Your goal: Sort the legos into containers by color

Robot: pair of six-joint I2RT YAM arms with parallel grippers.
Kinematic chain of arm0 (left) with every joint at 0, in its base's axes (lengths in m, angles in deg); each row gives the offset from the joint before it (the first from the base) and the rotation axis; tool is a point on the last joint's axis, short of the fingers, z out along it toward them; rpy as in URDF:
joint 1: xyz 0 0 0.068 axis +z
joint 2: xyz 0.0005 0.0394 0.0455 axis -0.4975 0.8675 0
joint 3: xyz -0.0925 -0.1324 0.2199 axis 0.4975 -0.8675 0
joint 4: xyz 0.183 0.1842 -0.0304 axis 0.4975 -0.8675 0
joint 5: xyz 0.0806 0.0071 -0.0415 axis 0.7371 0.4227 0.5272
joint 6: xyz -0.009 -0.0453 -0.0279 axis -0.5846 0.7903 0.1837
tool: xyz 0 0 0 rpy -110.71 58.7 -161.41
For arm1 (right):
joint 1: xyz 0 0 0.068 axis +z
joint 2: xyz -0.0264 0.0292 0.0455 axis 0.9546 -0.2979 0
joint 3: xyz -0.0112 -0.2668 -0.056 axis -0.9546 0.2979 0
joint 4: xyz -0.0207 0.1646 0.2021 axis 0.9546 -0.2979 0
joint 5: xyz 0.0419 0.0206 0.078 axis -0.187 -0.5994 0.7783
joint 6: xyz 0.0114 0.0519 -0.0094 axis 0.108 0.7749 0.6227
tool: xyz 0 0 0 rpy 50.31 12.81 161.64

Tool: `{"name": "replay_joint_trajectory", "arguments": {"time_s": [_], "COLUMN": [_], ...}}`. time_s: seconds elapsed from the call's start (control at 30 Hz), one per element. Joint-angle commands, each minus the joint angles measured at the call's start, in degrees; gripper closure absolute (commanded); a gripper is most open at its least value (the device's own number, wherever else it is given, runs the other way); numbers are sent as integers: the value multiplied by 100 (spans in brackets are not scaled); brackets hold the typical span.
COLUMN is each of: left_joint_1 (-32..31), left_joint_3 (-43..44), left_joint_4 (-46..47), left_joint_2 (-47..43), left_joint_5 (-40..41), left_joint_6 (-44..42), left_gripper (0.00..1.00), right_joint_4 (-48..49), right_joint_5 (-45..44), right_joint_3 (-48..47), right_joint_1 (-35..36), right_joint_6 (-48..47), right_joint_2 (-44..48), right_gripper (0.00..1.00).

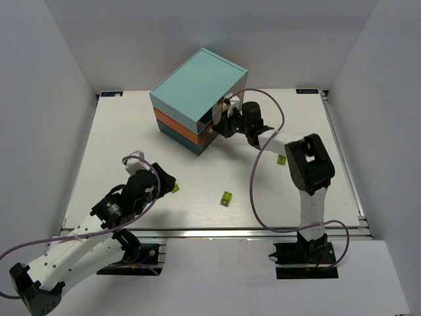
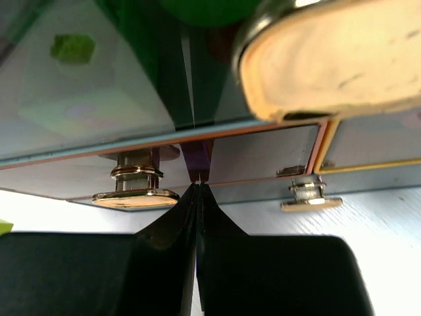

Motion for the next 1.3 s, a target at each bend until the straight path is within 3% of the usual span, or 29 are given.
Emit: {"name": "replay_joint_trajectory", "arguments": {"time_s": [0.0, 0.23, 0.43, 0.5, 0.53, 0.6, 0.63, 0.73, 1.0, 1.27], "left_joint_1": [14, 14, 14, 14, 14, 14, 14, 14, 14, 14], "left_joint_3": [77, -63, -160, -195, -221, -230, -222, -195, -125, -11], "left_joint_4": [-52, 177, 335, 423, 458, 493, 511, 502, 493, 388], "left_joint_2": [-3, 23, 23, 41, 41, 58, 76, 128, 181, 304], "left_joint_5": [-16, -87, -113, -113, -131, -148, -157, -166, -166, -166], "left_joint_6": [37, 2, -24, -24, -16, -24, -42, -68, -42, -24], "left_gripper": [27, 24, 19, 18, 17, 17, 16, 16, 16, 16], "right_joint_4": [707, 778, 1165, 1138, 1138, 1095, 1086, 1208, 1156, 857], "right_joint_5": [166, 140, 210, 350, 386, 482, 570, 869, 1431, 1344], "right_joint_3": [-333, -71, 1106, 1405, 1494, 1626, 1644, 1583, 661, -386], "right_joint_1": [13, -39, -303, -443, -479, -584, -680, -821, -989, -1024], "right_joint_6": [247, 204, 151, 194, 229, 448, 589, 1257, 2443, 2805], "right_joint_2": [-129, 142, 942, 1066, 1118, 1137, 1084, 822, -259, -1043], "right_gripper": [100, 100, 99, 87, 74, 62, 51, 39, 24, 21]}}
